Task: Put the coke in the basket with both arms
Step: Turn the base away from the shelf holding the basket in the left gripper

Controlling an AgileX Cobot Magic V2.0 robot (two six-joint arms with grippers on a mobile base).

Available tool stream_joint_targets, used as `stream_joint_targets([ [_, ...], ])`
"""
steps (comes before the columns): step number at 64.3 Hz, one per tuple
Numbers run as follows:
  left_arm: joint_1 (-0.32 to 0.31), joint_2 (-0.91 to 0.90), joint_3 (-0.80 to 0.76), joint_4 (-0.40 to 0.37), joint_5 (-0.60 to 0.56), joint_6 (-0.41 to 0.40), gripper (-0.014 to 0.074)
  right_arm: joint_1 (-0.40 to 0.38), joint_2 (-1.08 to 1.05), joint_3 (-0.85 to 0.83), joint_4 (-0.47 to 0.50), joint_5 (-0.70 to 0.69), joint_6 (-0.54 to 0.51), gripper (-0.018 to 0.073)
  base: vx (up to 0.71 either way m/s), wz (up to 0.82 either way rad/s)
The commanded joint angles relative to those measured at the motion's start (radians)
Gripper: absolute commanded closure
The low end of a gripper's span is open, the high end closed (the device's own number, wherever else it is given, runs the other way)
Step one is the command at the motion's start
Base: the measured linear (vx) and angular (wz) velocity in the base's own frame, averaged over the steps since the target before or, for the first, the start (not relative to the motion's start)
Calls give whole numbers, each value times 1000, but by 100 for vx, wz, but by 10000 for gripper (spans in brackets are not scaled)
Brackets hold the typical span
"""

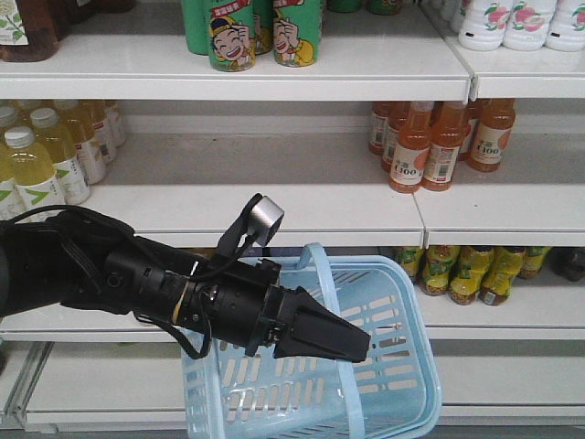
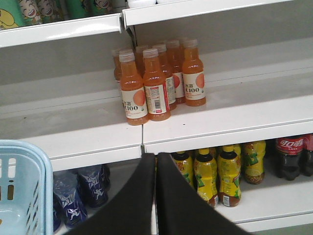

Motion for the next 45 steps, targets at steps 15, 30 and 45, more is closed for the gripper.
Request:
stream_joint_targets([
  [15, -3, -50, -24, -78, -205, 2, 603, -6, -11, 18, -10, -70, -7, 565, -2, -22],
  [30, -3, -50, -24, -78, -205, 2, 603, -6, -11, 18, -10, -70, -7, 565, -2, -43],
  [45, -3, -50, -24, -78, -205, 2, 603, -6, -11, 18, -10, -70, -7, 565, -2, -57],
])
